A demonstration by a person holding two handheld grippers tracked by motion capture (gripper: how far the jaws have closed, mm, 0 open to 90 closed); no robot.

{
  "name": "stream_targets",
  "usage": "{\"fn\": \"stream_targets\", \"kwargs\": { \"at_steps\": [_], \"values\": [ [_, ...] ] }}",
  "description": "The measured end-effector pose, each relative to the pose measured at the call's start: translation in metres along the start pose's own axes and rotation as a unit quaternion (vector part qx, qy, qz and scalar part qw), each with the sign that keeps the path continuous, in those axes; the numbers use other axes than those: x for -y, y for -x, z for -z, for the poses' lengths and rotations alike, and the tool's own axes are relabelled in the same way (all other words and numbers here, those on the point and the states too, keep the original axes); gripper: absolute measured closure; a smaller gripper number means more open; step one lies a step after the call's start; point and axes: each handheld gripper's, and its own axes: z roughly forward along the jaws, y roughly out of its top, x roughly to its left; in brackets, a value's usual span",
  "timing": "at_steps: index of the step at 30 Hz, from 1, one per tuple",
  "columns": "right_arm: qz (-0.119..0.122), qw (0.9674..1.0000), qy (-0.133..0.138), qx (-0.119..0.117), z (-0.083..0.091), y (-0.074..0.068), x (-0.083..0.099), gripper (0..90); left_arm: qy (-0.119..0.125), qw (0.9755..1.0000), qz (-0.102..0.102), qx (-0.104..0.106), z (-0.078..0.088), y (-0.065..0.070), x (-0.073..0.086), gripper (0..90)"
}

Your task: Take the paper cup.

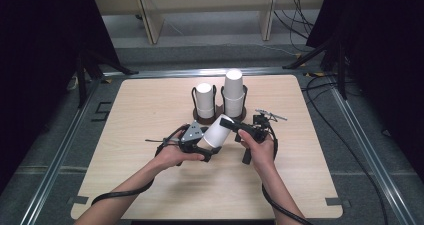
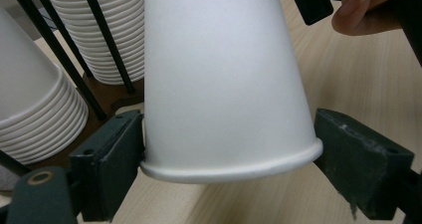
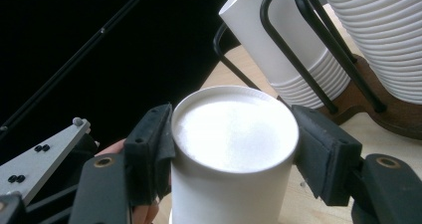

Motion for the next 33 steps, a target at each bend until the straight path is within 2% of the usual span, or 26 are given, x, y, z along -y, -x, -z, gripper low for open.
{"fn": "stream_targets", "kwargs": {
  "at_steps": [1, 2, 7, 10, 13, 21, 22, 23, 24, 25, 27, 28, 30, 31, 33],
  "values": [
    [-0.02, 0.9998, -0.002, 0.002, -0.0002, -0.0026, 0.0002, 36.4, 0.001, 1.0, 0.0, -0.002, -0.0002, 0.0001, 0.0002, 13.7],
    [0.0, 1.0, 0.0, 0.0, -0.0002, 0.0005, 0.0, 36.4, 0.003, 1.0, 0.0, -0.002, -0.0002, 0.0, 0.0003, 13.7],
    [0.006, 1.0, 0.002, -0.004, 0.0007, 0.0006, -0.0003, 36.5, 0.001, 1.0, -0.002, -0.002, 0.0, -0.0007, 0.0009, 13.4],
    [0.002, 1.0, 0.005, 0.002, -0.0002, 0.0006, -0.0003, 36.5, 0.002, 1.0, -0.004, -0.002, -0.0003, -0.0007, 0.0012, 13.0],
    [0.001, 0.9999, 0.007, -0.008, -0.0002, 0.0012, 0.0, 36.5, 0.005, 1.0, -0.004, -0.006, -0.0008, -0.0005, 0.0019, 12.8],
    [0.001, 0.9999, 0.011, -0.008, -0.0003, 0.0013, -0.0001, 36.5, 0.008, 0.9999, -0.006, -0.009, -0.0017, -0.0017, 0.004, 12.2],
    [-0.016, 0.9998, 0.006, -0.009, 0.0002, -0.0009, 0.0, 36.5, 0.009, 0.9999, -0.006, -0.009, -0.0017, -0.0017, 0.004, 12.5],
    [-0.001, 0.9999, 0.01, -0.008, 0.0, 0.0014, -0.0002, 36.5, 0.007, 0.9999, -0.006, -0.009, -0.0015, -0.0016, 0.0039, 12.5],
    [-0.005, 1.0, 0.008, -0.001, 0.0005, 0.0005, -0.0003, 36.5, 0.006, 0.9999, -0.006, -0.009, -0.0014, -0.0017, 0.0039, 12.8],
    [-0.026, 0.9996, 0.004, -0.006, 0.0004, -0.0014, 0.0002, 36.5, 0.006, 0.9999, -0.007, -0.009, -0.0013, -0.0017, 0.0039, 13.1],
    [-0.001, 1.0, 0.01, -0.001, 0.0008, 0.0014, -0.0005, 36.5, 0.011, 0.9999, -0.008, -0.009, -0.0017, -0.0018, 0.0038, 13.6],
    [-0.031, 0.9995, 0.003, -0.006, 0.001, -0.0016, -0.0002, 36.4, 0.009, 0.9999, -0.009, -0.01, -0.0011, -0.0018, 0.0035, 13.8],
    [-0.002, 0.9998, 0.015, -0.009, 0.0007, 0.0027, -0.0006, 36.4, 0.009, 0.9998, -0.012, -0.011, -0.0004, -0.0019, 0.0031, 14.3],
    [-0.006, 0.9999, 0.012, -0.001, 0.0014, 0.0018, -0.001, 36.3, 0.009, 0.9998, -0.013, -0.011, -0.0004, -0.0018, 0.0031, 14.7],
    [-0.009, 0.9999, 0.013, -0.001, 0.0012, 0.0022, -0.001, 36.1, 0.012, 0.9998, -0.013, -0.01, -0.0005, -0.0017, 0.0034, 15.5]
  ]
}}
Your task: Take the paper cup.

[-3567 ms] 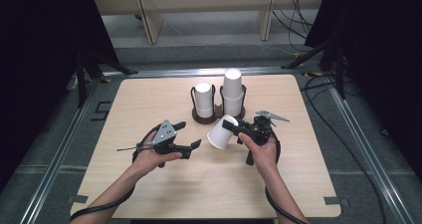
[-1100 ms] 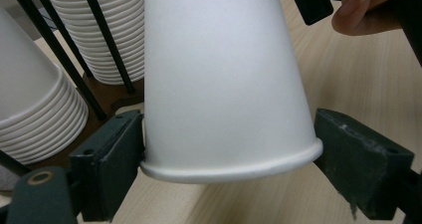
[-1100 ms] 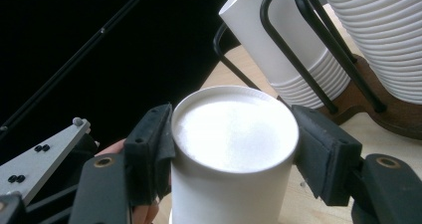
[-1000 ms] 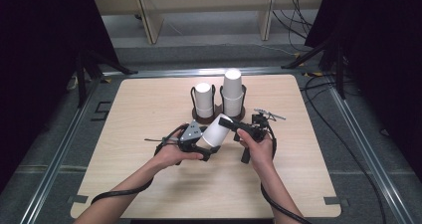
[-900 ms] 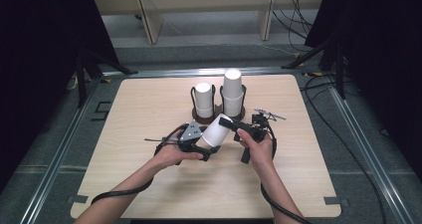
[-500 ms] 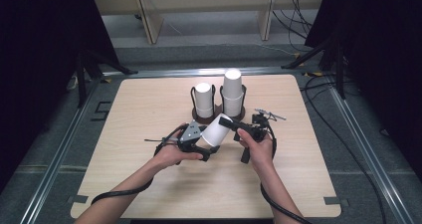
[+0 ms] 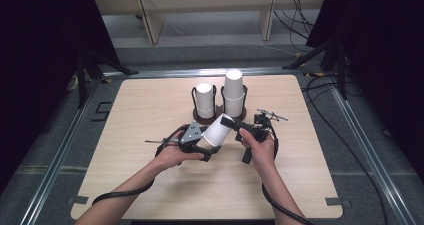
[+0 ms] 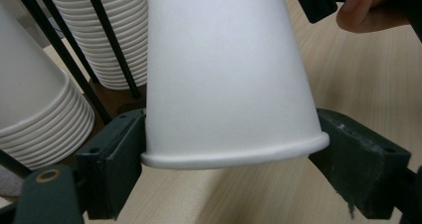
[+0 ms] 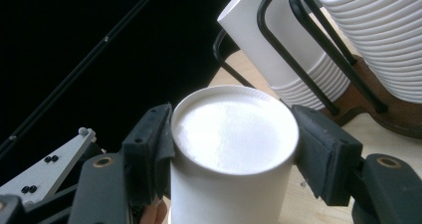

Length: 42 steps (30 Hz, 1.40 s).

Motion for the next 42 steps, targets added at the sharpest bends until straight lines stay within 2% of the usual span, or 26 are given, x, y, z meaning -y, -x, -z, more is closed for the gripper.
{"fn": "stream_targets", "kwargs": {
  "at_steps": [1, 3, 5, 7, 10, 12, 15, 16, 17, 20, 21, 24, 25, 26, 27, 29, 30, 35, 36, 37, 38, 39, 41, 42],
  "values": [
    [-0.013, 0.9999, -0.004, -0.002, 0.0002, -0.0011, 0.0002, 36.0, -0.001, 1.0, 0.0, 0.002, 0.0001, -0.0003, 0.0001, 15.9],
    [-0.001, 1.0, -0.003, 0.003, 0.0004, 0.0007, -0.0003, 35.6, -0.001, 1.0, -0.003, 0.002, 0.0004, -0.0005, 0.0005, 17.4],
    [-0.002, 1.0, 0.004, -0.004, -0.0005, 0.0018, 0.0003, 35.1, 0.001, 1.0, -0.003, 0.001, 0.0007, -0.0003, 0.0007, 19.2],
    [-0.001, 1.0, -0.002, 0.002, 0.0, 0.001, -0.0002, 34.8, 0.006, 1.0, -0.003, 0.002, 0.0006, -0.0004, 0.0012, 20.5],
    [-0.001, 1.0, 0.006, -0.004, -0.001, 0.0019, 0.0003, 34.3, 0.003, 1.0, -0.007, 0.003, 0.0021, -0.0009, 0.0012, 22.6],
    [-0.002, 1.0, 0.001, 0.001, -0.0001, 0.0015, 0.0002, 34.0, 0.001, 0.9999, -0.01, 0.003, 0.0027, -0.0012, 0.0012, 23.8],
    [0.002, 1.0, 0.004, -0.005, -0.0012, 0.002, 0.0008, 33.7, -0.004, 0.9999, -0.015, 0.005, 0.0037, -0.0019, 0.0009, 25.1],
    [0.001, 1.0, 0.005, 0.001, -0.0022, 0.002, 0.0009, 33.7, -0.006, 0.9998, -0.017, 0.006, 0.0039, -0.0022, 0.0009, 25.4],
    [0.001, 0.9999, 0.002, -0.013, -0.0014, 0.0022, 0.001, 33.5, -0.007, 0.9998, -0.019, 0.007, 0.0042, -0.0024, 0.0011, 25.8],
    [0.002, 0.9999, 0.0, -0.011, -0.0019, 0.0023, 0.0011, 33.4, -0.007, 0.9996, -0.026, 0.006, 0.0047, -0.003, 0.0014, 26.8],
    [0.002, 1.0, 0.001, -0.004, -0.002, 0.0017, 0.0012, 33.4, -0.011, 0.9995, -0.03, 0.005, 0.0053, -0.0037, 0.0012, 26.9],
    [0.002, 1.0, 0.0, -0.001, -0.0023, 0.0009, 0.0012, 33.4, -0.011, 0.9995, -0.028, 0.005, 0.006, -0.0034, 0.0009, 27.2],
    [-0.019, 0.9998, -0.006, -0.009, -0.0025, -0.0013, 0.0016, 33.4, -0.01, 0.9995, -0.028, 0.005, 0.0062, -0.0035, 0.001, 27.4],
    [0.007, 1.0, -0.002, -0.002, -0.0019, 0.0007, 0.0009, 33.4, -0.01, 0.9995, -0.028, 0.006, 0.0063, -0.0035, 0.001, 27.6],
    [0.01, 0.9999, 0.001, -0.005, -0.0024, 0.0013, 0.001, 33.3, -0.011, 0.9995, -0.03, 0.006, 0.0064, -0.0036, 0.001, 27.7],
    [0.006, 0.9999, 0.001, -0.008, -0.0028, 0.0011, 0.0012, 33.0, -0.014, 0.9994, -0.032, 0.009, 0.0065, -0.0035, 0.0012, 27.8],
    [0.014, 0.9999, 0.001, 0.002, -0.002, 0.0009, 0.001, 32.6, -0.014, 0.9993, -0.033, 0.01, 0.0065, -0.0032, 0.0012, 27.8],
    [0.015, 0.9999, 0.004, -0.001, -0.0014, 0.0, -0.0002, 30.1, -0.022, 0.9985, -0.047, 0.014, 0.0066, -0.0025, 0.0017, 27.9],
    [0.021, 0.9997, 0.006, 0.007, -0.001, -0.0012, -0.0005, 29.5, -0.021, 0.9986, -0.047, 0.015, 0.0066, -0.0023, 0.0018, 28.0],
    [0.015, 0.9999, 0.004, 0.001, -0.0008, -0.0018, -0.0003, 28.6, -0.024, 0.9984, -0.05, 0.015, 0.0069, -0.0026, 0.0016, 28.0],
    [0.009, 0.9999, 0.001, 0.007, -0.001, -0.0043, -0.0002, 27.3, -0.025, 0.9983, -0.051, 0.015, 0.0071, -0.0028, 0.0015, 28.0],
    [0.03, 0.9995, 0.004, 0.005, -0.0011, -0.0024, -0.0008, 25.3, -0.03, 0.998, -0.053, 0.016, 0.0079, -0.0035, 0.0011, 28.1],
    [0.051, 0.9985, 0.005, 0.016, -0.0001, -0.0047, -0.0012, 23.3, -0.031, 0.9979, -0.053, 0.018, 0.0082, -0.0041, 0.001, 28.2],
    [0.055, 0.9983, 0.008, 0.018, 0.0001, -0.0059, -0.0013, 22.7, -0.034, 0.9978, -0.054, 0.018, 0.0089, -0.0047, 0.0008, 28.4]
  ]
}}
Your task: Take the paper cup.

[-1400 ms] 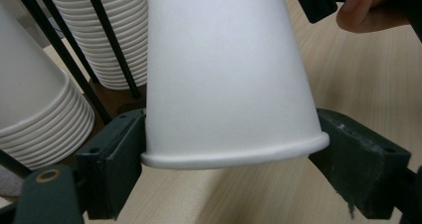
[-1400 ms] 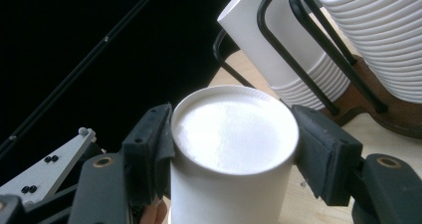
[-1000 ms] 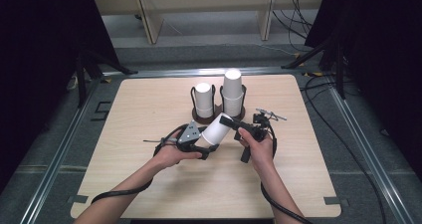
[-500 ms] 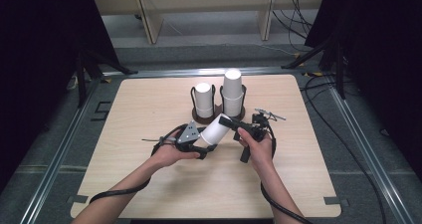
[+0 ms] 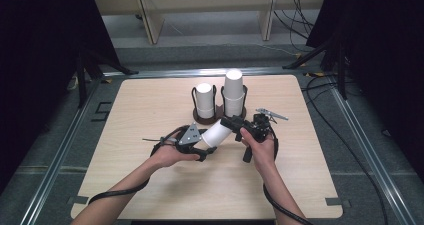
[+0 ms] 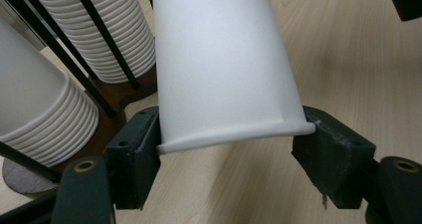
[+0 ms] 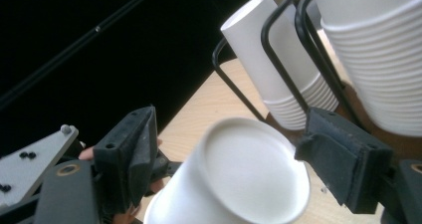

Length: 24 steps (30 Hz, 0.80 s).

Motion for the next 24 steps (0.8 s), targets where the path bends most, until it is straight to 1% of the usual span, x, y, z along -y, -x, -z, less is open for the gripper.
{"fn": "stream_targets", "kwargs": {
  "at_steps": [1, 2, 3, 4, 5, 6, 7, 8, 9, 10, 11, 12, 13, 14, 15, 16, 17, 19, 20, 21, 22, 23, 24],
  "values": [
    [0.011, 0.9999, 0.001, 0.003, 0.001, -0.001, -0.001, 22.0, -0.012, 0.9999, -0.008, 0.004, 0.002, -0.002, -0.001, 28.5],
    [0.032, 0.9995, 0.006, 0.004, 0.001, -0.002, -0.001, 21.1, -0.01, 0.9999, -0.009, 0.004, 0.002, -0.003, -0.001, 28.6],
    [0.042, 0.9991, 0.004, 0.011, 0.003, -0.004, -0.002, 20.8, -0.014, 0.9999, -0.01, 0.001, 0.004, -0.003, -0.001, 28.6],
    [0.055, 0.9983, 0.005, 0.015, 0.004, -0.005, -0.003, 20.8, -0.016, 0.9998, -0.01, 0.002, 0.004, -0.004, -0.001, 28.7],
    [0.06, 0.9981, 0.005, 0.014, 0.005, -0.006, -0.003, 20.7, -0.023, 0.9996, -0.017, 0.007, 0.007, -0.006, -0.002, 28.9],
    [0.074, 0.997, 0.008, 0.018, 0.007, -0.009, -0.004, 19.9, -0.023, 0.9995, -0.018, 0.008, 0.007, -0.007, -0.002, 28.9],
    [0.08, 0.9966, 0.01, 0.018, 0.009, -0.01, -0.005, 19.6, -0.033, 0.999, -0.028, 0.011, 0.009, -0.01, -0.002, 29.0],
    [0.088, 0.9959, 0.01, 0.02, 0.011, -0.012, -0.006, 19.4, -0.034, 0.9988, -0.03, 0.017, 0.01, -0.011, -0.002, 29.0],
    [0.095, 0.9953, 0.01, 0.02, 0.013, -0.013, -0.006, 18.9, -0.04, 0.9984, -0.037, 0.016, 0.012, -0.012, -0.002, 29.0],
    [0.104, 0.9943, 0.014, 0.017, 0.014, -0.014, -0.007, 18.5, -0.045, 0.9979, -0.042, 0.021, 0.013, -0.013, -0.003, 29.0],
    [0.107, 0.994, 0.01, 0.021, 0.017, -0.017, -0.007, 18.4, -0.057, 0.9965, -0.058, 0.019, 0.015, -0.016, -0.003, 29.0],
    [0.129, 0.9913, 0.006, 0.029, 0.018, -0.016, -0.007, 18.1, -0.059, 0.9962, -0.059, 0.023, 0.016, -0.017, -0.003, 29.0],
    [0.136, 0.9901, 0.007, 0.032, 0.02, -0.016, -0.007, 17.6, -0.06, 0.9961, -0.059, 0.027, 0.018, -0.017, -0.003, 29.0],
    [0.145, 0.9888, 0.007, 0.035, 0.021, -0.016, -0.006, 17.6, -0.068, 0.9947, -0.07, 0.031, 0.02, -0.019, -0.004, 29.0],
    [0.156, 0.9868, 0.003, 0.044, 0.023, -0.016, -0.005, 17.8, -0.074, 0.994, -0.074, 0.033, 0.021, -0.021, -0.004, 29.0],
    [0.157, 0.9865, 0.004, 0.047, 0.023, -0.016, -0.004, 17.8, -0.078, 0.9933, -0.077, 0.036, 0.022, -0.022, -0.004, 29.0],
    [0.17, 0.9838, -0.002, 0.056, 0.026, -0.016, -0.004, 17.8, -0.081, 0.9926, -0.084, 0.037, 0.024, -0.024, -0.004, 29.0],
    [0.194, 0.979, -0.01, 0.062, 0.028, -0.015, -0.001, 17.8, -0.09, 0.9913, -0.085, 0.044, 0.026, -0.027, -0.004, 29.0],
    [0.194, 0.9788, -0.004, 0.066, 0.028, -0.015, 0.001, 17.8, -0.094, 0.9906, -0.087, 0.047, 0.027, -0.028, -0.004, 29.1],
    [0.206, 0.9762, -0.008, 0.066, 0.028, -0.013, 0.001, 18.0, -0.1, 0.9898, -0.091, 0.047, 0.027, -0.029, -0.004, 29.1],
    [0.206, 0.9755, -0.014, 0.077, 0.03, -0.013, 0.003, 18.3, -0.107, 0.9885, -0.095, 0.05, 0.028, -0.03, -0.004, 29.1],
    [0.22, 0.9717, -0.019, 0.083, 0.031, -0.012, 0.003, 18.4, -0.112, 0.9874, -0.1, 0.051, 0.028, -0.031, -0.005, 29.1],
    [0.214, 0.9728, -0.022, 0.086, 0.033, -0.013, 0.005, 18.4, -0.116, 0.9866, -0.102, 0.052, 0.029, -0.032, -0.005, 29.1]
  ]
}}
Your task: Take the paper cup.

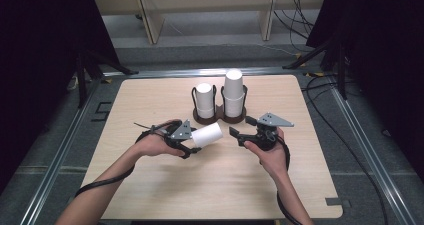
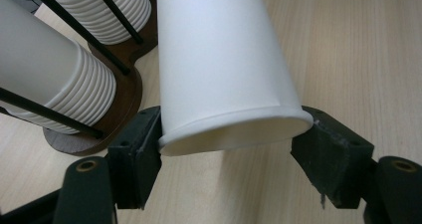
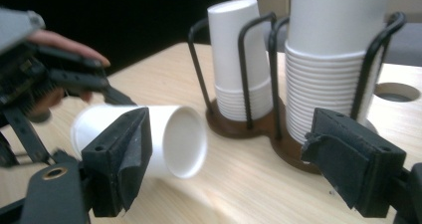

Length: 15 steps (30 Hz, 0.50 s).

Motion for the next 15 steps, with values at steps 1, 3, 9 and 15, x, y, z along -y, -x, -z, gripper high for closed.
{"fn": "stream_targets", "kwargs": {
  "at_steps": [1, 3, 9, 15],
  "values": [
    [0.008, 0.9999, 0.004, -0.004, -0.001, 0.001, 0.001, 18.5, -0.004, 1.0, -0.003, -0.001, 0.001, -0.001, 0.0, 29.1],
    [0.02, 0.9998, -0.001, 0.002, 0.003, 0.003, 0.004, 18.6, -0.011, 0.9999, -0.009, 0.001, 0.002, -0.002, -0.001, 29.2],
    [0.048, 0.9981, -0.037, 0.013, 0.008, 0.003, 0.013, 20.6, -0.033, 0.9989, -0.033, 0.009, 0.004, -0.005, -0.004, 29.5],
    [0.084, 0.9941, -0.065, 0.021, 0.01, 0.005, 0.023, 21.0, -0.038, 0.9984, -0.041, 0.008, 0.005, -0.008, -0.006, 29.6]
  ]
}}
